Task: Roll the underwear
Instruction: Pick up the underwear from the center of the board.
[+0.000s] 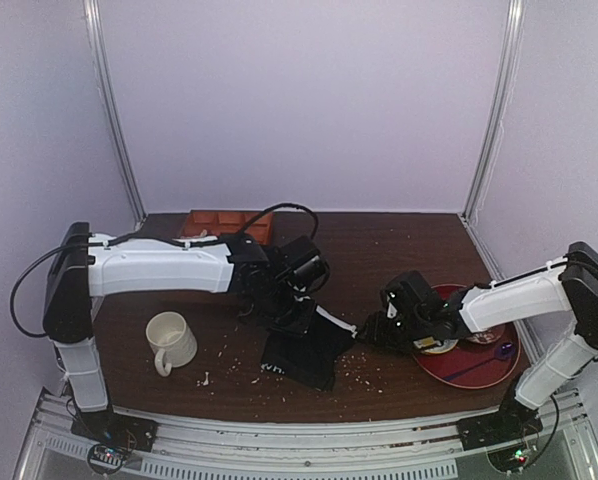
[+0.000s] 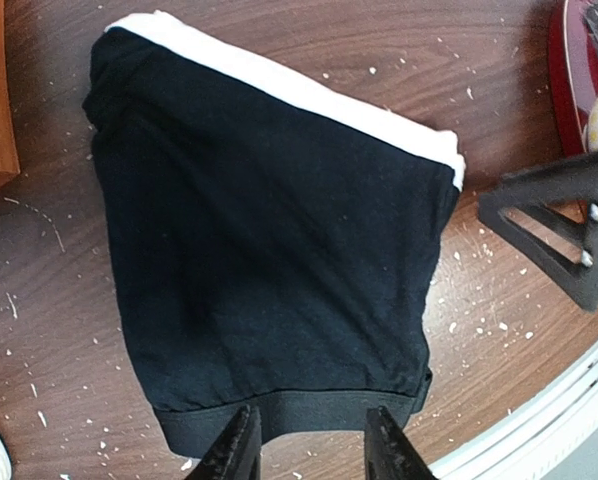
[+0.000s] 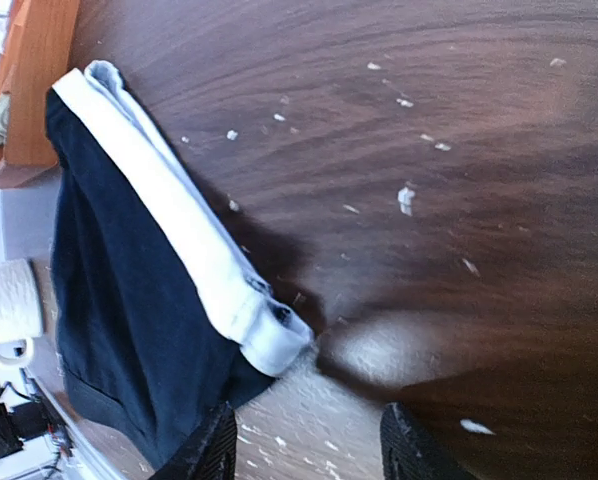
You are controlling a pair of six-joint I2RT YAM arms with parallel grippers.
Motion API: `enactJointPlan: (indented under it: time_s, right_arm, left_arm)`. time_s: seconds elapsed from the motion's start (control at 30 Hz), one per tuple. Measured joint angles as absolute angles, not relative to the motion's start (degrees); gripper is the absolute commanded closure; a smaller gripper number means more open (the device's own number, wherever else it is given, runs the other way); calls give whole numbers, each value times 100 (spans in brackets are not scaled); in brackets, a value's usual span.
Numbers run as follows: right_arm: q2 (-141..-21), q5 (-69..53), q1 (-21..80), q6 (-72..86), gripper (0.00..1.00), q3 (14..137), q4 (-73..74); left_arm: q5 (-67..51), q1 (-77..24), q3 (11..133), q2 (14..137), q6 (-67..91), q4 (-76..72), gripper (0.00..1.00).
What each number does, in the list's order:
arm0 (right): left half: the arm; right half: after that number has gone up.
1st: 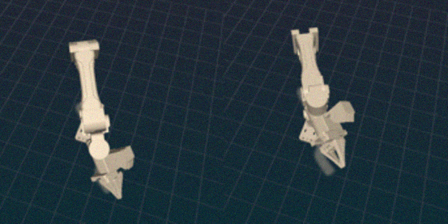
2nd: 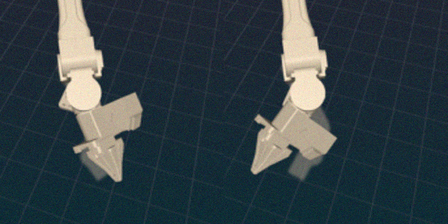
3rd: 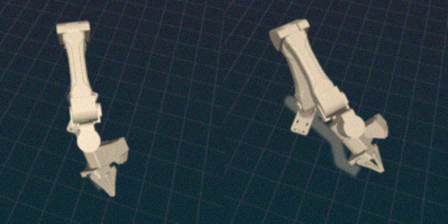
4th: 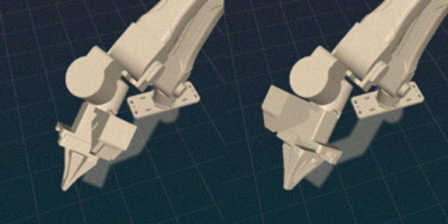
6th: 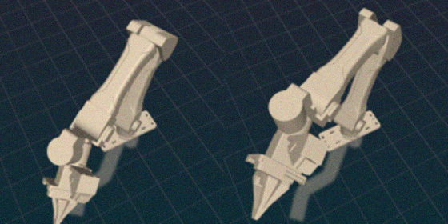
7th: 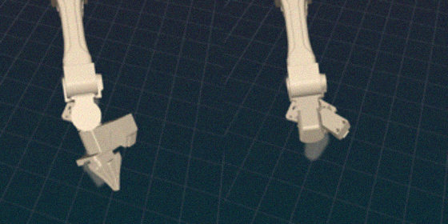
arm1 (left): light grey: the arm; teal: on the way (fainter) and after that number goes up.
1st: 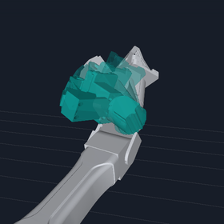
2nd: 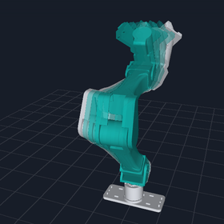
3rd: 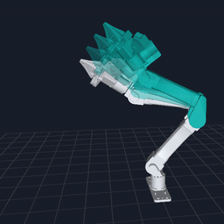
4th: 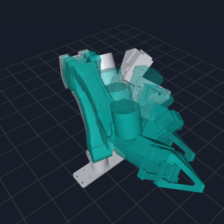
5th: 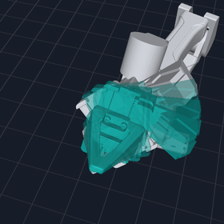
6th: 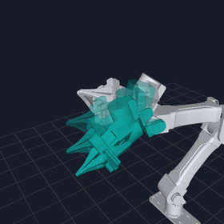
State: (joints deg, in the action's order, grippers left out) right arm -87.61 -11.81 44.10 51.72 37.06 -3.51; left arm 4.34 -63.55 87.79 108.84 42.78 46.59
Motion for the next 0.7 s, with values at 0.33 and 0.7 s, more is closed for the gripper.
enactJointPlan:
  time_s: [0.33, 0.7]
  right_arm:
    - [-9380, -1796, 4257, 5498, 55, 3750, -1535]
    - [-9642, -2051, 4143, 5581, 91, 3804, -1728]
  left_arm:
    - [563, -6707, 8779, 10927, 4521, 4720, 53]
    - [652, -6820, 8779, 10973, 4670, 4770, 52]
